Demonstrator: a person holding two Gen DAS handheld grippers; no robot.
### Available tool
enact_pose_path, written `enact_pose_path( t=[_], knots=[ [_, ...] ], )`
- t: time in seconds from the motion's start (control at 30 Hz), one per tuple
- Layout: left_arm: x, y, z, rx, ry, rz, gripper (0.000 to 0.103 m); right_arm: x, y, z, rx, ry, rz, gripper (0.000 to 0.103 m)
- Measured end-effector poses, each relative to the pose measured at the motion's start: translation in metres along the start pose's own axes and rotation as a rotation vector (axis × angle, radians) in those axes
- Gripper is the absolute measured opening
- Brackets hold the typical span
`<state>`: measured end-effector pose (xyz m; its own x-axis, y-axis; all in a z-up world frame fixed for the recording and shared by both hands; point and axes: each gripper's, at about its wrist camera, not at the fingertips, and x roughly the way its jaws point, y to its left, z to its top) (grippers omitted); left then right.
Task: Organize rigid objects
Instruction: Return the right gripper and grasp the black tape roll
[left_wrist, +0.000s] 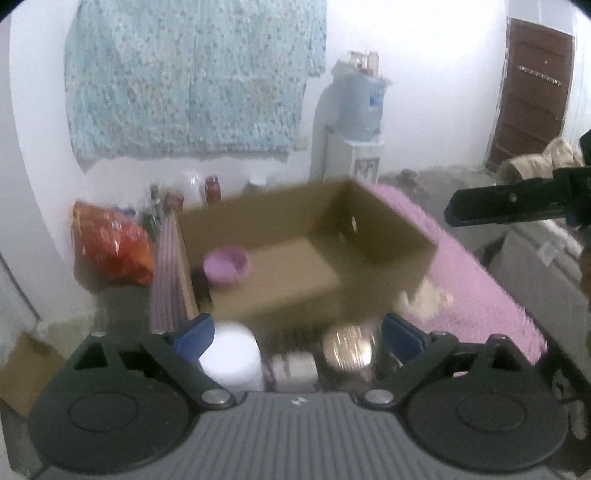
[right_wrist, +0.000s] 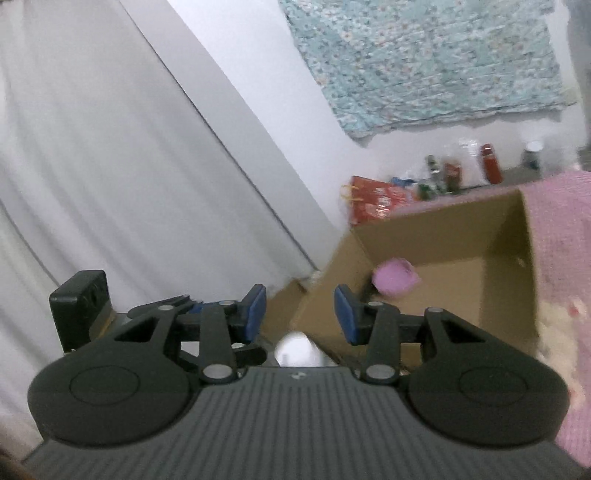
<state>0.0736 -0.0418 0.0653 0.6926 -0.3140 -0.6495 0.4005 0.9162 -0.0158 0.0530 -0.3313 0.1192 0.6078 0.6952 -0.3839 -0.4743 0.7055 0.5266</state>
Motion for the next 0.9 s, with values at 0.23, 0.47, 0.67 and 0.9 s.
enact_pose_path(
  t=[0.23, 0.47, 0.67, 0.9],
  knots=[
    [0.043, -0.029, -0.074, -0.056, 0.08, -0.006, 0.098, 0.034, -0.024, -0.1, 0.048, 0.117, -0.187, 0.041],
    [0.082, -0.049, -0.096, 0.016, 0.158, 0.009, 0.095, 0.084, -0.03, -0.13, 0.012, 0.222, -0.262, 0.04],
    [0.097, -0.052, -0.098, 0.033, 0.159, 0.022, 0.091, 0.115, -0.032, -0.127, -0.037, 0.278, -0.286, 0.037],
    [0.106, -0.051, -0.09, 0.054, 0.154, 0.009, 0.081, 0.144, -0.039, -0.126, -0.081, 0.325, -0.298, 0.028]
  ],
)
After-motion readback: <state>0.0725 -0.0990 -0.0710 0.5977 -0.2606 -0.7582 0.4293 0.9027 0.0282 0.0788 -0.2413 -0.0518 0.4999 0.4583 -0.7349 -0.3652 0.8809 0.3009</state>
